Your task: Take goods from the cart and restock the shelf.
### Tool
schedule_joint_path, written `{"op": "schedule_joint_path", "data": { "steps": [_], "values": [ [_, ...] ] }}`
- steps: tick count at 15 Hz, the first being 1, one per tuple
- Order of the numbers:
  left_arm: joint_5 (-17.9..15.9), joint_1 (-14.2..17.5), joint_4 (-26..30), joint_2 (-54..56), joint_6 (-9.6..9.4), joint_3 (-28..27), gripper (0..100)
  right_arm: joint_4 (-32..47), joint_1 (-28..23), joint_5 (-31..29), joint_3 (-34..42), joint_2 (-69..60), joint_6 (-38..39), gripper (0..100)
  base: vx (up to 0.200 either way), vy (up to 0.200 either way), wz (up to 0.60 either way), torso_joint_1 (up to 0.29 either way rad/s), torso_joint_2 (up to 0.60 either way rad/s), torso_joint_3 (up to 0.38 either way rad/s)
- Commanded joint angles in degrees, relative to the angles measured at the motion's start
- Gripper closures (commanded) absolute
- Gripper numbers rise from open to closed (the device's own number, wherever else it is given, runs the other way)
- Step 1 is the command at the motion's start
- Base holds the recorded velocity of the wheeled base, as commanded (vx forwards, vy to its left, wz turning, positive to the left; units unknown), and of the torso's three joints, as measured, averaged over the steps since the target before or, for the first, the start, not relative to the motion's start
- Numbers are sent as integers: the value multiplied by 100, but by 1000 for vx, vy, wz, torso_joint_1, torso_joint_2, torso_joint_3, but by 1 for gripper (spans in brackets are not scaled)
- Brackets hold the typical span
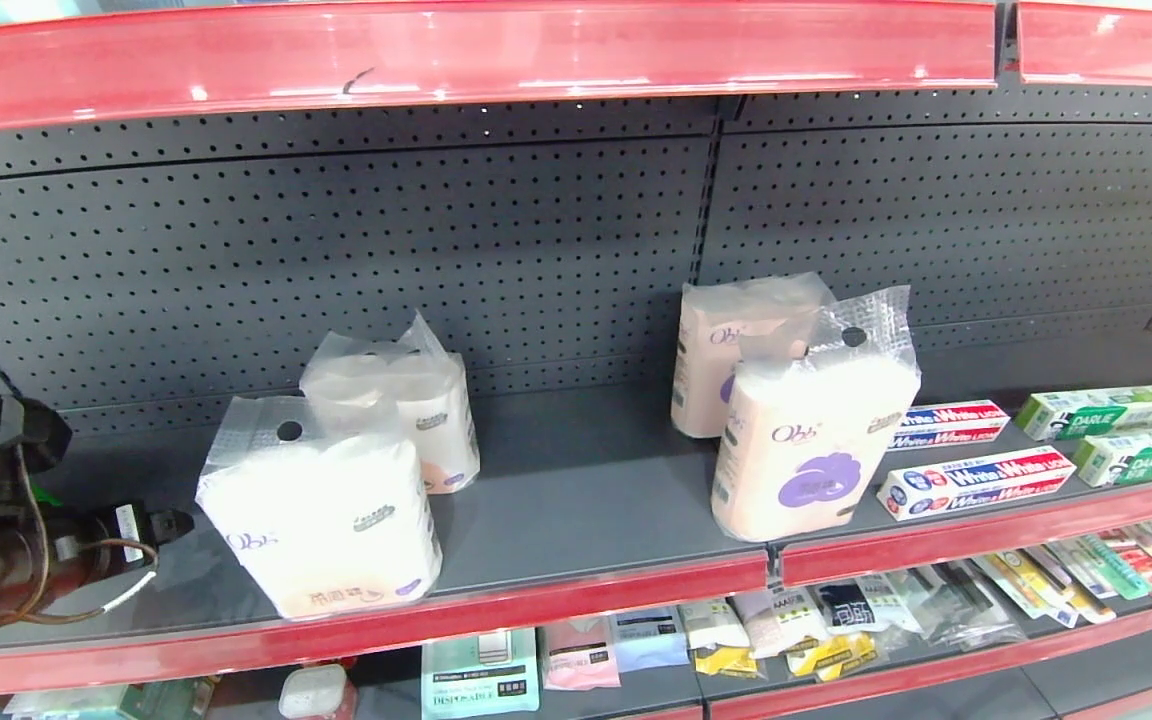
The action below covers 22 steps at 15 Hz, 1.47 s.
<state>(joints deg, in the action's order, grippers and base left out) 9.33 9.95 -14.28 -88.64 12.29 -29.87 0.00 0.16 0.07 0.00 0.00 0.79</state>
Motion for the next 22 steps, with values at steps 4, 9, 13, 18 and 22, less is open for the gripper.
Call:
{"op": "schedule_joint_path", "data": {
  "steps": [4,9,13,18,22],
  "values": [
    [-159,-19,-5,-426,-227,-2,0,0,2,1,0,9,0,0,0,0,0,0,0,0],
    [-282,-19,-31,-716,-244,-37,0,0,2,1,0,9,0,0,0,0,0,0,0,0],
    [-353,16,-418,-971,-244,-46,0,0,2,1,0,9,0,0,0,0,0,0,0,0],
    [-590,-125,-620,-1296,-253,-142,0,0,2,1,0,9,0,0,0,0,0,0,0,0],
    [-590,-160,-655,-1402,-253,-213,0,0,2,1,0,9,0,0,0,0,0,0,0,0]
  ]
}}
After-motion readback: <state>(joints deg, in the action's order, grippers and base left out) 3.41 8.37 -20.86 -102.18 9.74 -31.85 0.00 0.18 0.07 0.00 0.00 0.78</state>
